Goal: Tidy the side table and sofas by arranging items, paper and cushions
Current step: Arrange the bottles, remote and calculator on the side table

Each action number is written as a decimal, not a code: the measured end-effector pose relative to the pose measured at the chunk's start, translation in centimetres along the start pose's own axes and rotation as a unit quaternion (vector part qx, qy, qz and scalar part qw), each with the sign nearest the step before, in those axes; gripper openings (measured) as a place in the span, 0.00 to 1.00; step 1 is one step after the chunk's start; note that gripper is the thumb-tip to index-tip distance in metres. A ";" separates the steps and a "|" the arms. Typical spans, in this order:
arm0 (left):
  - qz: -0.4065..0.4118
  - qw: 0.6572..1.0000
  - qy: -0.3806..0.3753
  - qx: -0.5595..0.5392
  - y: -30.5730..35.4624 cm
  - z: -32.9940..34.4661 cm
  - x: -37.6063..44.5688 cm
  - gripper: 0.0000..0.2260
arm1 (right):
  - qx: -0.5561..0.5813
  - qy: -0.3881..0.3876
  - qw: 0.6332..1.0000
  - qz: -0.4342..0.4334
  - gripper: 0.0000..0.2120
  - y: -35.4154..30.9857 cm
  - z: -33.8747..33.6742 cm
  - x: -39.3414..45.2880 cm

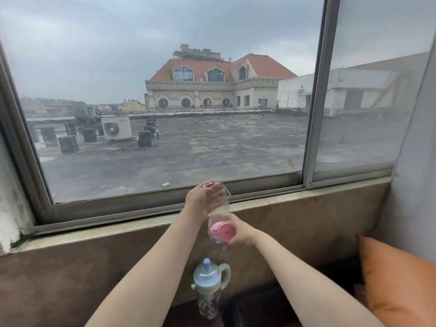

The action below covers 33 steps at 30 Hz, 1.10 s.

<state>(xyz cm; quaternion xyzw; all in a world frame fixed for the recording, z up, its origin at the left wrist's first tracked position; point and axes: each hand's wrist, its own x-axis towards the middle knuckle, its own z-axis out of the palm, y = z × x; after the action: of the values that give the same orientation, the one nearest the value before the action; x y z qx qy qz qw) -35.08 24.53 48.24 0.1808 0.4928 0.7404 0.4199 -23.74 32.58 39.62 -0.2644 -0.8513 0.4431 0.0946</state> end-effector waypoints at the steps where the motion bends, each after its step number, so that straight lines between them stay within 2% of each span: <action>1: 0.005 1.000 -0.006 -0.017 0.0 0.2 -0.2 0.15 | 0.041 0.017 0.999 0.002 0.37 -0.3 0.2 0.1; 3: 0.024 0.999 -0.028 -0.037 0.1 0.3 -0.8 0.12 | 0.119 0.037 0.992 0.019 0.28 -0.7 0.4 0.1; 5: 0.074 0.996 -0.039 0.028 0.2 -0.7 -0.7 0.07 | 0.204 0.026 0.978 0.032 0.22 -0.8 0.1 0.0; 7: 0.107 0.977 -0.052 0.178 -0.3 -2.7 -0.5 0.17 | 0.293 0.012 0.956 0.032 0.15 -0.6 -0.3 0.1; 10: 0.009 0.946 -0.120 0.301 -2.2 -4.9 -0.7 0.25 | 0.362 0.023 0.931 0.031 0.08 -0.7 -0.8 0.1; 11: -0.014 0.940 -0.139 0.312 -3.0 -5.2 -1.0 0.24 | 0.364 0.026 0.931 0.029 0.06 -0.7 -0.8 0.1; 13: -0.003 0.941 -0.148 0.306 -4.2 -5.1 -1.5 0.15 | 0.343 0.032 0.938 0.029 0.03 -0.9 -0.8 0.2; 15: 0.016 0.953 -0.150 0.263 -4.7 -4.7 -1.7 0.10 | 0.297 0.057 0.953 0.026 0.04 -1.2 -0.8 0.0; 20: -0.011 0.954 -0.205 0.216 -4.7 -4.5 -1.7 0.17 | 0.220 0.064 0.973 0.016 0.07 -1.2 -2.0 -0.5; 21: -0.022 0.955 -0.214 0.204 -4.8 -4.4 -1.6 0.19 | 0.200 0.053 0.978 0.017 0.05 -1.0 -2.2 -0.5; 22: -0.032 0.957 -0.216 0.191 -4.9 -4.4 -1.6 0.21 | 0.190 0.043 0.981 0.015 0.02 -1.1 -2.3 -0.8; 24: -0.040 0.965 -0.192 0.174 -5.3 -4.3 -1.4 0.21 | 0.162 0.028 0.986 0.014 0.05 -1.1 -2.4 -1.0; 25: -0.040 0.969 -0.174 0.170 -5.5 -4.1 -1.4 0.20 | 0.151 0.023 0.988 0.017 0.03 -1.1 -2.4 -1.1; 26: -0.037 0.972 -0.158 0.168 -5.7 -3.9 -1.4 0.19 | 0.149 0.025 0.988 0.016 0.03 -1.1 -2.4 -1.2; 29: -0.030 0.976 -0.120 0.176 -6.2 -3.3 -1.0 0.17 | 0.181 0.032 0.983 0.017 0.13 -1.0 -1.9 -1.4; 33: -0.043 0.955 -0.140 0.258 -6.2 -3.1 -1.2 0.16 | 0.237 0.013 0.971 -0.006 0.18 -0.3 -1.6 -1.5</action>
<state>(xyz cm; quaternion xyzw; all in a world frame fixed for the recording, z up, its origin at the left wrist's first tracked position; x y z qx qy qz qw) -33.73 22.77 41.55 0.3638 0.6107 0.5360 0.4554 -21.92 32.74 40.96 -0.2346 -0.7224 0.6283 0.1685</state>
